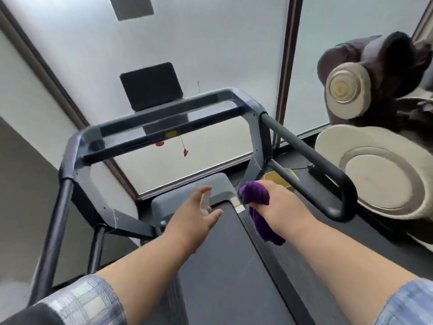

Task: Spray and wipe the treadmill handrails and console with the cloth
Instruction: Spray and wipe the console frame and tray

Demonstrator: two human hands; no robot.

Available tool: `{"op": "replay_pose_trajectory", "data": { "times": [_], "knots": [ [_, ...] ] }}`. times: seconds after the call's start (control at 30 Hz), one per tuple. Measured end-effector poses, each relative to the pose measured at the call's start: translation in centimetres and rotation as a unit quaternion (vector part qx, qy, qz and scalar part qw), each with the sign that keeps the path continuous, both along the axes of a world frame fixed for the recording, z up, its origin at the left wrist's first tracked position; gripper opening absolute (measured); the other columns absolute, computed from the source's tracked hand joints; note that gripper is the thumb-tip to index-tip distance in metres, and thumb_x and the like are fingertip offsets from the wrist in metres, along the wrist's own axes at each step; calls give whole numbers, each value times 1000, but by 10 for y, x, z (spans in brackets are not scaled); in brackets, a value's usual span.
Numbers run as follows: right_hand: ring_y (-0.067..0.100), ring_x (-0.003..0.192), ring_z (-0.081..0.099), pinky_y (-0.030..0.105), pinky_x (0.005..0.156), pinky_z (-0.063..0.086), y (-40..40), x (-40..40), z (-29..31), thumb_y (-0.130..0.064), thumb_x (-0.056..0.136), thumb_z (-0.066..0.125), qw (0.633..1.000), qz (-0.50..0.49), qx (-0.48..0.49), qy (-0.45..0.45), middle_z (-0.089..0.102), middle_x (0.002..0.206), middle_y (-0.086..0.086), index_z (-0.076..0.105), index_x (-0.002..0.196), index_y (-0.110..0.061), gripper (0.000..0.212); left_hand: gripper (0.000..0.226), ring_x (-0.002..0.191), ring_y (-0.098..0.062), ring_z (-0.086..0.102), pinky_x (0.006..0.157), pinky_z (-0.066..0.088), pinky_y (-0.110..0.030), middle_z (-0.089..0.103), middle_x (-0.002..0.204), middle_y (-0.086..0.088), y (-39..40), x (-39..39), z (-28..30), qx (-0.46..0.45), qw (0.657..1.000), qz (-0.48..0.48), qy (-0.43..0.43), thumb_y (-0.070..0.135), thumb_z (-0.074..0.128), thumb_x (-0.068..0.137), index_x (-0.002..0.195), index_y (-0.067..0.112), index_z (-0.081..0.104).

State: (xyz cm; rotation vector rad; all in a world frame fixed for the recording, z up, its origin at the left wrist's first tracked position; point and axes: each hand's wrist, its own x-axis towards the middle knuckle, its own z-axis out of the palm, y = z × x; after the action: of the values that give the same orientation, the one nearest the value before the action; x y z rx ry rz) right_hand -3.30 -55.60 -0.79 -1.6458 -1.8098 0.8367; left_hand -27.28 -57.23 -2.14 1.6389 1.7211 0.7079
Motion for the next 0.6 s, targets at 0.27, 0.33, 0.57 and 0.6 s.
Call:
{"op": "replay_pose_trajectory", "data": {
  "times": [0.27, 0.33, 0.57, 0.6],
  "knots": [
    [-10, 84, 63, 24, 74, 51, 46, -40, 44, -55, 80, 70, 990, 100, -39, 86, 66, 93, -33, 51, 102, -69, 32, 51, 77, -5, 65, 69, 57, -33, 66, 93, 16, 11, -12, 53, 36, 998, 52, -30, 60, 66, 78, 117, 72, 35],
    [-17, 85, 59, 20, 72, 47, 59, -56, 43, -57, 76, 69, 985, 125, -64, 99, 64, 93, -38, 50, 99, -70, 32, 55, 88, 5, 63, 79, 50, -22, 66, 97, 28, 22, -16, 56, 53, 996, 52, -58, 66, 65, 72, 120, 70, 39],
    [-11, 86, 63, 17, 74, 49, 140, -132, 32, -40, 78, 67, 974, 173, -89, 111, 66, 94, -33, 50, 98, -70, 41, 52, 96, 11, 59, 73, 41, 0, 59, 103, 39, 98, -65, 48, 80, 989, 62, -107, 61, 65, 71, 118, 66, 44],
    [-11, 86, 63, 12, 71, 48, 155, -146, 33, -37, 79, 69, 973, 181, -96, 111, 65, 93, -36, 49, 98, -71, 43, 51, 94, 10, 60, 72, 42, -1, 60, 101, 37, 114, -77, 47, 79, 989, 67, -110, 60, 65, 72, 118, 66, 45]
  ]
}}
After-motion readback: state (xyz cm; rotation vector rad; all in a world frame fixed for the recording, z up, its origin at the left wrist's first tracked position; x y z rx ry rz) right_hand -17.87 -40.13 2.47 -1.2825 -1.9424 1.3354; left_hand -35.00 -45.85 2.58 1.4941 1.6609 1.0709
